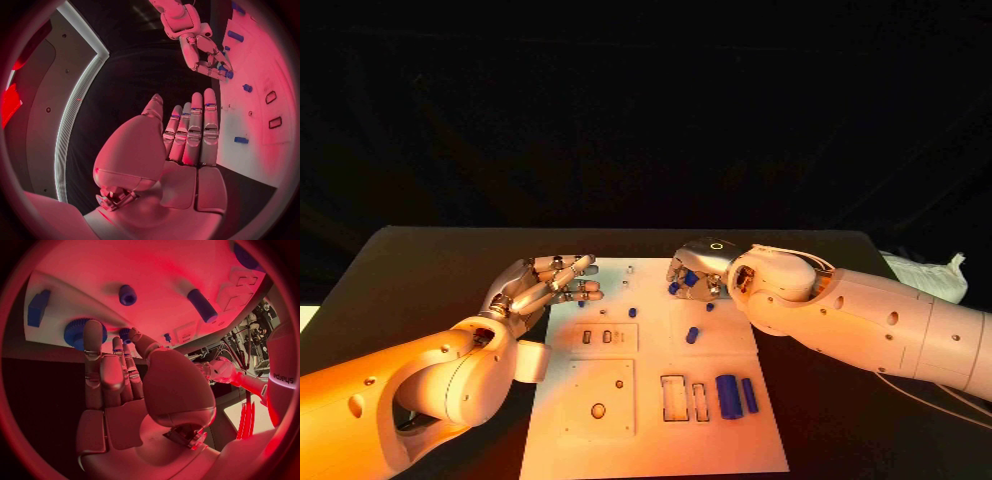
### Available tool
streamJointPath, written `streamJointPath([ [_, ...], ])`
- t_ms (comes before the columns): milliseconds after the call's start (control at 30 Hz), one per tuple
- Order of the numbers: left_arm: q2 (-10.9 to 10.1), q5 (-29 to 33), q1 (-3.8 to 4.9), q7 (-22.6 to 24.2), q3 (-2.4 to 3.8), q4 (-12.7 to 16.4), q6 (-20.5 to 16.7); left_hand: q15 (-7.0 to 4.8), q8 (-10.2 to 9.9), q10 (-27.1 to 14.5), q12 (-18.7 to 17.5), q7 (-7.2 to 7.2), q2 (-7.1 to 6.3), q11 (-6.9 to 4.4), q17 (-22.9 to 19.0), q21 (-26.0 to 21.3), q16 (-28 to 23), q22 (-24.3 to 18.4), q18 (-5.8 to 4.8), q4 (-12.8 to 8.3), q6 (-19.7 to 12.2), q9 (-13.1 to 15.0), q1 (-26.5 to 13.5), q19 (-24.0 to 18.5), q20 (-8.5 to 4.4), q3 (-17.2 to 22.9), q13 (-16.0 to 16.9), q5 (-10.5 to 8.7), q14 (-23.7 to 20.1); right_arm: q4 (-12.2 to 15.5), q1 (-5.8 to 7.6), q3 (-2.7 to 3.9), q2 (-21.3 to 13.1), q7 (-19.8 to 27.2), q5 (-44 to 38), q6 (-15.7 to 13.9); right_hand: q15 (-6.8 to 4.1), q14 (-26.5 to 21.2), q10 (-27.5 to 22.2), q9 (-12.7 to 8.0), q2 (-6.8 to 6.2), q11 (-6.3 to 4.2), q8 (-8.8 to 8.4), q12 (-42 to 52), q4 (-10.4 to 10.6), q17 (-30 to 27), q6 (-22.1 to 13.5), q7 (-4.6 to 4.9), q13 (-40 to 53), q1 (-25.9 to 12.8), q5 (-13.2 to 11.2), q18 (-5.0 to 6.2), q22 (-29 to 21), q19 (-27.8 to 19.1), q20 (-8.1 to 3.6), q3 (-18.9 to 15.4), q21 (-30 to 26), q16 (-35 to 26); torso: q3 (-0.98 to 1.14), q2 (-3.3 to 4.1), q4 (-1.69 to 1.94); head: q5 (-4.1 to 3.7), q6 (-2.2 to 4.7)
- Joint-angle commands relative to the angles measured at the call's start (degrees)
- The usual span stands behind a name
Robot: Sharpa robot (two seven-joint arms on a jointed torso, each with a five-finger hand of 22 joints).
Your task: Assemble the parts on the task board
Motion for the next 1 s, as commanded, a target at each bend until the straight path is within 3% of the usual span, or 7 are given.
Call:
streamJointPath([
  [33, 0.08, 0.4, 0.08, -0.51, 0.05, 0.03, 1.03, 0.12, -0.28, -0.48, -0.15, 0.37, 0.2, 0.1, 0.09, -0.21, -0.33, -0.08, 0.41, -0.41, -0.02, -0.04, 0.52, -0.1, 0.29, 0.0, -0.08, -0.15, -0.27, -0.02, 0.01, 0.02, 0.16, -0.05, -0.75, 1.32, -0.02, 2.05, -0.32, -0.04, -0.53, -0.03, -0.27, -0.34, 0.05, 0.09, -0.33, 0.12, 0.0, 0.04, -0.28, 0.48, 0.25, -0.47, 0.14, 0.37, 0.49, 0.35, 0.01, 0.12, 0.03, -0.21, -0.15],
  [267, 0.12, 0.4, 0.08, -0.61, 0.05, 0.12, 1.01, 0.13, -0.31, -0.55, -0.13, 0.37, 0.3, 0.11, 0.19, -0.25, -0.4, -0.1, 0.42, -0.57, -0.02, -0.03, 0.68, -0.06, 0.3, 0.09, -0.07, -0.14, -0.23, -0.45, 0.03, 0.02, 0.5, 0.0, -0.68, 2.08, -0.18, 2.06, 0.75, 0.19, 0.6, -0.3, 0.11, -0.1, 1.5, 1.16, 0.79, -0.16, 0.12, 0.16, -0.48, 0.31, 2.36, -0.42, 0.14, 2.04, 2.39, 1.41, -0.01, 0.17, 0.05, -0.09, -0.21],
  [567, 0.1, 0.41, 0.08, -0.8, 0.05, 0.28, 0.83, 0.11, -0.32, -0.58, -0.09, 0.37, 0.44, 0.1, 0.32, -0.29, -0.47, -0.12, 0.44, -0.77, 0.02, -0.02, 0.89, 0.01, 0.3, 0.21, -0.06, -0.13, -0.17, -0.86, 0.07, 0.01, 0.92, -0.51, -0.97, 2.27, -0.95, 2.33, 3.84, 0.85, 2.84, -1.26, 1.01, 0.09, 4.07, 3.77, 3.86, -1.09, 0.34, 0.52, -1.99, -0.81, 10.58, 2.04, -0.38, 4.76, 8.62, 3.75, -0.01, 0.25, 0.09, 0.19, -0.37],
  [733, 0.07, 0.41, 0.08, -0.92, 0.05, 0.25, 0.81, 0.11, -0.32, -0.58, -0.09, 0.37, 0.44, 0.1, 0.32, -0.29, -0.47, -0.12, 0.44, -0.77, 0.02, -0.02, 0.89, 0.01, 0.3, 0.21, -0.06, -0.13, -0.17, -0.48, 0.07, 0.02, 0.91, -0.65, -1.77, -1.44, -1.38, 2.22, 5.16, 1.24, 3.26, -1.61, 1.26, 0.08, 4.42, 3.97, 4.77, -1.33, 0.4, 1.22, -2.08, -1.1, 12.55, 2.48, -0.51, 6.01, 10.28, 4.1, 0.01, 0.22, 0.07, 0.09, -0.43],
  [1000, 0.03, 0.41, 0.07, -0.97, 0.05, 0.22, 0.84, 0.1, -0.34, -0.59, -0.07, 0.39, 0.51, 0.1, 0.41, -0.32, -0.51, -0.13, 0.46, -0.91, 0.03, -0.01, 1.02, 0.05, 0.3, 0.28, -0.05, -0.13, -0.12, 0.29, 0.06, 0.03, 1.26, -1.38, -2.85, -8.99, -1.48, 2.07, 5.57, 1.51, 2.62, -1.72, 1.25, -0.13, 4.5, 3.83, 5.04, -1.3, 0.36, 1.49, -2.14, -1.24, 13.53, 2.5, -0.41, 6.58, 11.16, 4.14, -0.03, 0.28, 0.13, 0.16, -0.23],
])
